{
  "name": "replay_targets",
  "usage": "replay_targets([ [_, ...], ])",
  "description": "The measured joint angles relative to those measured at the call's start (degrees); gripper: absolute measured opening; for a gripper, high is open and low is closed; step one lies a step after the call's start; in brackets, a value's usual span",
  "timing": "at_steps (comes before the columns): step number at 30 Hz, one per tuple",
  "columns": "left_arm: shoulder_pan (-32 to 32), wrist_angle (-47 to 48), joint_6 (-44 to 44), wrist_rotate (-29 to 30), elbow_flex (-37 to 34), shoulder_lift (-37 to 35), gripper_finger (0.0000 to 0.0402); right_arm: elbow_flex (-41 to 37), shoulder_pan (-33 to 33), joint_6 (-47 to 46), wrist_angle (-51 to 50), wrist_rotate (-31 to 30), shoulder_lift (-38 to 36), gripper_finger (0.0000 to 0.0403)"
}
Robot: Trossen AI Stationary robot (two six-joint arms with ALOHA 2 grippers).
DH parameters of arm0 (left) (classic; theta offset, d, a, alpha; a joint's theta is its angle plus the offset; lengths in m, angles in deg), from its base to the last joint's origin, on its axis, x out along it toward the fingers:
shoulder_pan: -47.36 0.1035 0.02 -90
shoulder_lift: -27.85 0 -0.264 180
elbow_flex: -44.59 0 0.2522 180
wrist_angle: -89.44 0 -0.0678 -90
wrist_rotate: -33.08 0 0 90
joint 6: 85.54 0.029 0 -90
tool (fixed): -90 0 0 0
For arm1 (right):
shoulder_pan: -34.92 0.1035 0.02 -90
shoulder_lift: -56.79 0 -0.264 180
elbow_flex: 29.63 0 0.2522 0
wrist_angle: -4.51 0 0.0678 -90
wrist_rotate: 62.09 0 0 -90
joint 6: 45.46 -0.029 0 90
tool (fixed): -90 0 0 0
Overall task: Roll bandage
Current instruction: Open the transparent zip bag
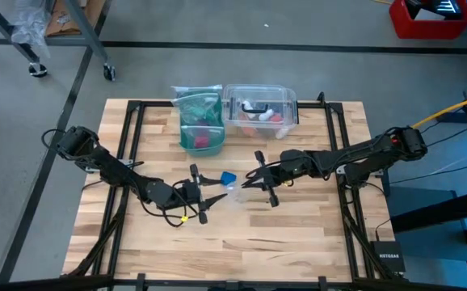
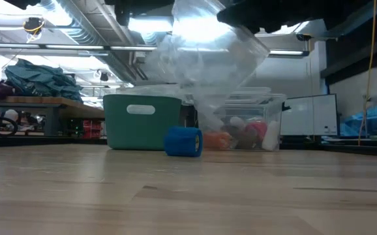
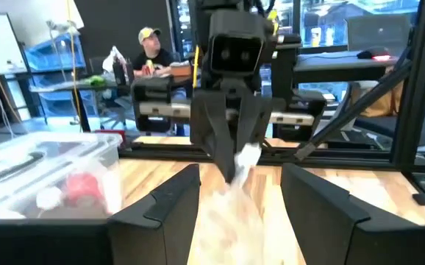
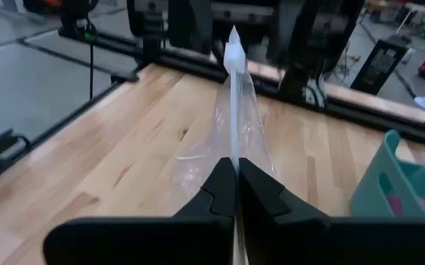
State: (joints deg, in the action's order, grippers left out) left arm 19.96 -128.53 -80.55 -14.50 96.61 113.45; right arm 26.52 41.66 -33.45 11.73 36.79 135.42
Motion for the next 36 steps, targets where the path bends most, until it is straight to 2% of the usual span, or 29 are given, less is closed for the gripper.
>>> replay_targets([
  [9,0.0,0.1,-0.1,-0.2,0.0,0.0,0.0175,0.0,0.0,-0.1,0.4,0.4,0.0,0.0009],
  [19,0.0,-0.3,-0.1,-0.2,0.0,0.0,0.0088,0.0,0.0,-0.2,0.3,0.7,0.0,0.0009],
  [24,0.0,-0.6,-0.1,-0.2,0.0,0.0,0.0063,0.0,0.0,-0.2,0.3,0.7,0.0,0.0009],
  [33,0.1,-2.4,-0.1,-0.4,0.0,0.0,0.0066,0.0,0.0,-0.2,0.3,0.7,0.0,0.0009],
  [36,0.6,-2.4,-0.1,-3.9,0.0,0.0,0.0077,0.0,0.0,-0.2,0.3,0.7,0.0,0.0009],
])
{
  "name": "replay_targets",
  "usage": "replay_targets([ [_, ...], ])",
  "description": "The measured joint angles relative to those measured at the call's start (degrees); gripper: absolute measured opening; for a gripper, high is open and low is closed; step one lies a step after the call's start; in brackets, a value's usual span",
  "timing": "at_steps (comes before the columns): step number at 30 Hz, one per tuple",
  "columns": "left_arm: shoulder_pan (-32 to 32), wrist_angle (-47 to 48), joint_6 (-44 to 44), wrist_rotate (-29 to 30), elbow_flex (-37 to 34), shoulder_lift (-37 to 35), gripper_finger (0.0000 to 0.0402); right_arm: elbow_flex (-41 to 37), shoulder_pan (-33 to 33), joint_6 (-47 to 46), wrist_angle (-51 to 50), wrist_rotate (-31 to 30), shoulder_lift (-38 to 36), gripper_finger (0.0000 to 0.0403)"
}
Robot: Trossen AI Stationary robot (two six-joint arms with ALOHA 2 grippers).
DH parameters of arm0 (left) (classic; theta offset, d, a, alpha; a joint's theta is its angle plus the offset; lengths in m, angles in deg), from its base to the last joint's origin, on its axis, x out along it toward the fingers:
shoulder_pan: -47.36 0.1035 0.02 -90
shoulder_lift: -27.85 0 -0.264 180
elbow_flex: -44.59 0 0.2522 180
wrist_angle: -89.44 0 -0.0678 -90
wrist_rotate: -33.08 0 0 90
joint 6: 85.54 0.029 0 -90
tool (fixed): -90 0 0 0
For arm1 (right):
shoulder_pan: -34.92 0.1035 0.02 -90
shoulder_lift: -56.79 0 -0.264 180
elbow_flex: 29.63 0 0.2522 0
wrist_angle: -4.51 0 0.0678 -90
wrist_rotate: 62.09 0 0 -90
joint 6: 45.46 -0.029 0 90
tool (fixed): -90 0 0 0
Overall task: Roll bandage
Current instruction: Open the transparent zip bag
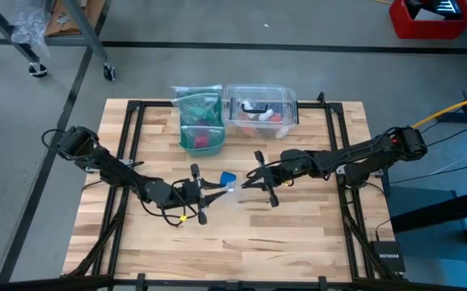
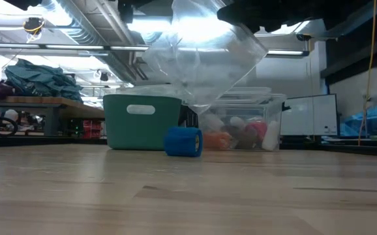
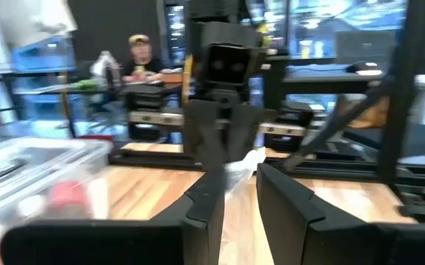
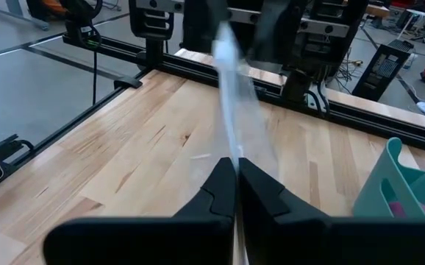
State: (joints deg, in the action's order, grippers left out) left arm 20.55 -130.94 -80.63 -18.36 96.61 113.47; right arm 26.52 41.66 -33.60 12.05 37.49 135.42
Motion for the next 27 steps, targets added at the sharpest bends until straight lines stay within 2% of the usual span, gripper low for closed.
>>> replay_targets([
  [3,1.2,-0.2,-0.5,-4.7,0.0,0.0,0.0091,0.0,0.0,0.0,-0.1,0.0,0.0,0.0009],
  [9,3.4,-0.2,-1.9,-5.2,0.0,0.0,0.0106,0.0,0.0,0.0,-0.1,0.0,0.0,0.0009],
  [19,1.8,-0.1,-1.9,-5.2,0.0,0.0,0.0072,0.0,0.0,0.0,-0.1,0.0,0.0,0.0009],
  [27,0.9,-0.1,-0.3,-5.2,0.0,0.0,0.0074,0.0,0.0,0.0,-0.1,0.0,0.0,0.0009],
])
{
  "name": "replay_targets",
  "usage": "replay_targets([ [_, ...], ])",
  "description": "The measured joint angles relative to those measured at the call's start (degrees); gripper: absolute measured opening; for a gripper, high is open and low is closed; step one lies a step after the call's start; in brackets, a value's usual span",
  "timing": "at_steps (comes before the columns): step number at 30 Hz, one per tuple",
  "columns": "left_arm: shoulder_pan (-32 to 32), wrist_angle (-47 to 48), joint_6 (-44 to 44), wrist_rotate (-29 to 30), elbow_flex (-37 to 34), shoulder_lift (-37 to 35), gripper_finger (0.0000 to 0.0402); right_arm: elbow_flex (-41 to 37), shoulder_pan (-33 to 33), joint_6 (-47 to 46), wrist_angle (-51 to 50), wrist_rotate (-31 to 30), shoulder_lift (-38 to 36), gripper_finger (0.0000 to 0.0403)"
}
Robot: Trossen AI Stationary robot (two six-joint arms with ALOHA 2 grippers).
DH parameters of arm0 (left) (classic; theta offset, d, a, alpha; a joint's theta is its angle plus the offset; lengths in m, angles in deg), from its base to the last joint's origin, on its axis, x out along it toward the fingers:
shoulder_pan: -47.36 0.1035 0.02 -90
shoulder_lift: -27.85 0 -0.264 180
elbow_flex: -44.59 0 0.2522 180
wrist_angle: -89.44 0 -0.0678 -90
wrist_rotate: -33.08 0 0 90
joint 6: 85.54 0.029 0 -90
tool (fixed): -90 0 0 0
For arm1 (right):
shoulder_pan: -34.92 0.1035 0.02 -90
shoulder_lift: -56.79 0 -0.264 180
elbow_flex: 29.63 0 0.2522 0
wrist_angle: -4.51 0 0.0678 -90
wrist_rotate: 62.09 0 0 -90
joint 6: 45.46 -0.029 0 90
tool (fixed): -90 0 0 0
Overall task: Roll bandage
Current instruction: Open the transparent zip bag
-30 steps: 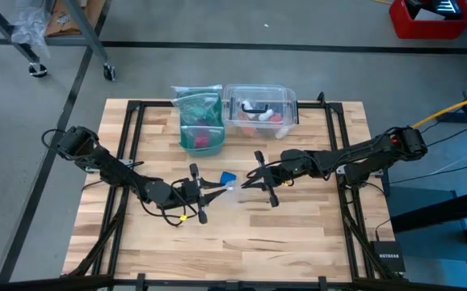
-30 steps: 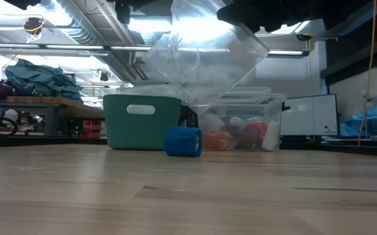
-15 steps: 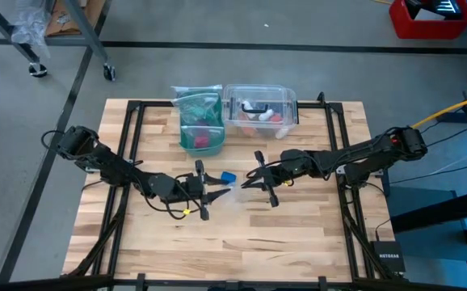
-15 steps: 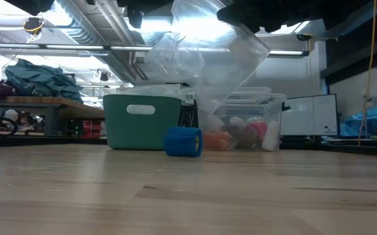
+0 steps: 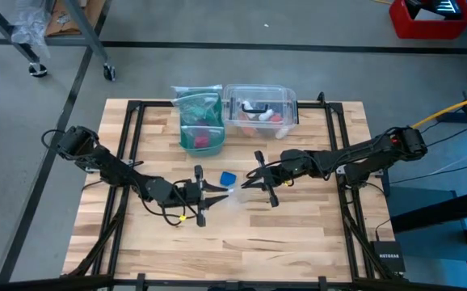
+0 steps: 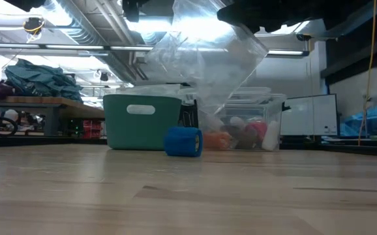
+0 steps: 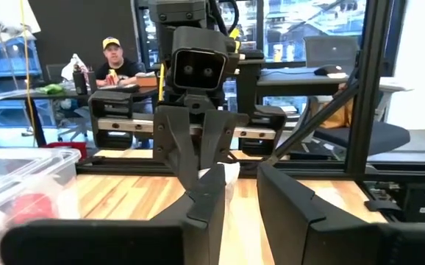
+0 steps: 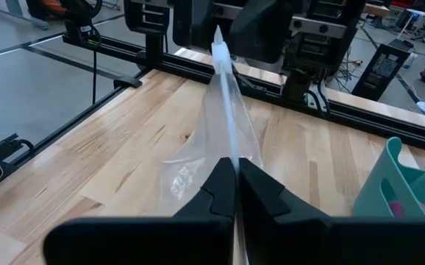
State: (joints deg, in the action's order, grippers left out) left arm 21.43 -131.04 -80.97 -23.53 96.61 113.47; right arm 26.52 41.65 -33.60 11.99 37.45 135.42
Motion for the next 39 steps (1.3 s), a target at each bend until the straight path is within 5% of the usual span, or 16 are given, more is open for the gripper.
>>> replay_targets([
  [7,0.9,0.0,-0.1,0.0,0.0,0.0,0.0059,0.0,0.0,0.0,0.0,0.0,0.0,0.0009],
  [13,1.0,0.0,-0.1,0.0,0.0,0.0,0.0008,0.0,0.0,0.0,0.0,0.0,0.0,0.0009],
  [21,0.9,0.1,-1.1,0.2,0.0,0.0,0.0002,0.0,0.0,0.0,0.1,-1.9,0.0,0.0015],
  [34,0.8,3.1,-4.6,0.3,0.0,0.0,0.0,0.0,0.1,0.0,5.4,-3.9,0.0,0.0151],
  [39,1.0,3.1,-4.6,0.2,0.0,0.0,0.0,0.0,0.1,0.0,9.3,-1.0,0.0,0.0172],
])
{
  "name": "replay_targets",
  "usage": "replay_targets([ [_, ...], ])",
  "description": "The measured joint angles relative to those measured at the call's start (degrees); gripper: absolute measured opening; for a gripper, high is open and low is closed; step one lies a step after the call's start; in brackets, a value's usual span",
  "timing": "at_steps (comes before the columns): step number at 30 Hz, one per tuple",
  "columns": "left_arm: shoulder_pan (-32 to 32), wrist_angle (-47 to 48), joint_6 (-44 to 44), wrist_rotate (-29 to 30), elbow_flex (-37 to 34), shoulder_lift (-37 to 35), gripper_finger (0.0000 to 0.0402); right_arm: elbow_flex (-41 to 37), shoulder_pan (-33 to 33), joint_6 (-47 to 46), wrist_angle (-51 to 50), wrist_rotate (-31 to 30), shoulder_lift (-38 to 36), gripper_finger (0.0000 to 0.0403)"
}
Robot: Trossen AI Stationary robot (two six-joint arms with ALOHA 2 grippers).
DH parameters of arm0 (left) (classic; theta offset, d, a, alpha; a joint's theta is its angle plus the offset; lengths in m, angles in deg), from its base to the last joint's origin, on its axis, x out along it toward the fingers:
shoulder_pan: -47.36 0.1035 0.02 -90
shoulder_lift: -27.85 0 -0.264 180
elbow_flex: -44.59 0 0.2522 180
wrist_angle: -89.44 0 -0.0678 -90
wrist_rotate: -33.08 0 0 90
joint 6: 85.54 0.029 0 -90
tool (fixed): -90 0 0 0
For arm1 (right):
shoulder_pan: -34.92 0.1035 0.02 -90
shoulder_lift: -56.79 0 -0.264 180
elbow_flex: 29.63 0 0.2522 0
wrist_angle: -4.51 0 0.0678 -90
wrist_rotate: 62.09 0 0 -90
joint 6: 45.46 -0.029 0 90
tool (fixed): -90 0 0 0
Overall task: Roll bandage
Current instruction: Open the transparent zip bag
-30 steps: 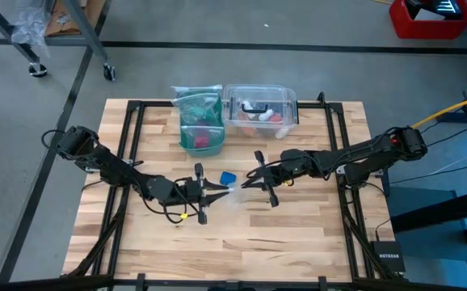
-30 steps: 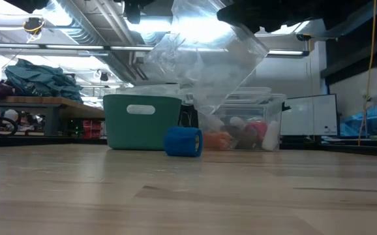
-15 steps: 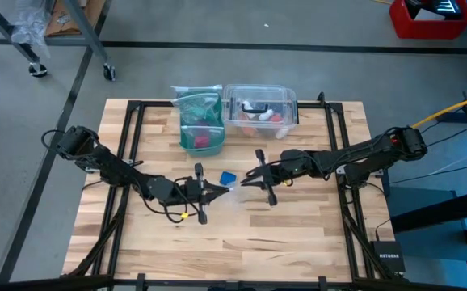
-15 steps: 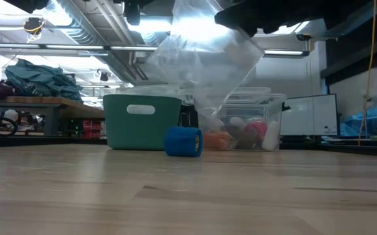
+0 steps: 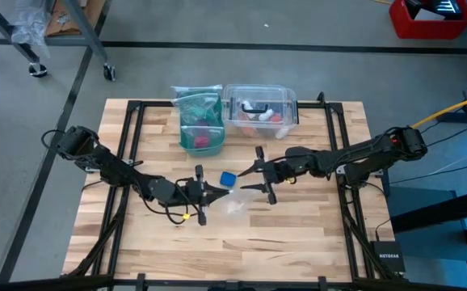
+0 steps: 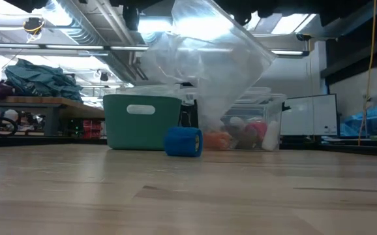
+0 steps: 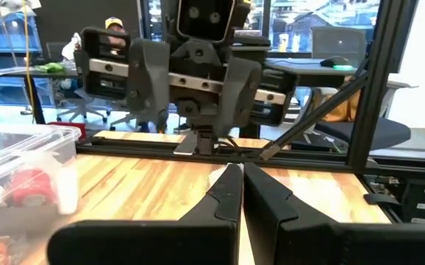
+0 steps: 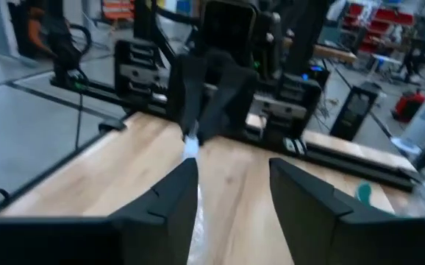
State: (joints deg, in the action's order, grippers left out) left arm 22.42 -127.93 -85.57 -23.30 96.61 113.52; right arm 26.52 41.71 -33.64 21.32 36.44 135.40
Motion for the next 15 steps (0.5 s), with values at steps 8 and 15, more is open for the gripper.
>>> replay_targets([
  [8,2.3,-0.8,0.0,0.0,0.0,0.0,0.0,0.0,1.6,0.0,1.5,-1.1,0.0,0.0174],
  [15,4.3,-0.7,-0.4,-3.1,1.2,0.0,0.0,0.0,1.9,0.0,2.4,-3.6,0.0,0.0174],
])
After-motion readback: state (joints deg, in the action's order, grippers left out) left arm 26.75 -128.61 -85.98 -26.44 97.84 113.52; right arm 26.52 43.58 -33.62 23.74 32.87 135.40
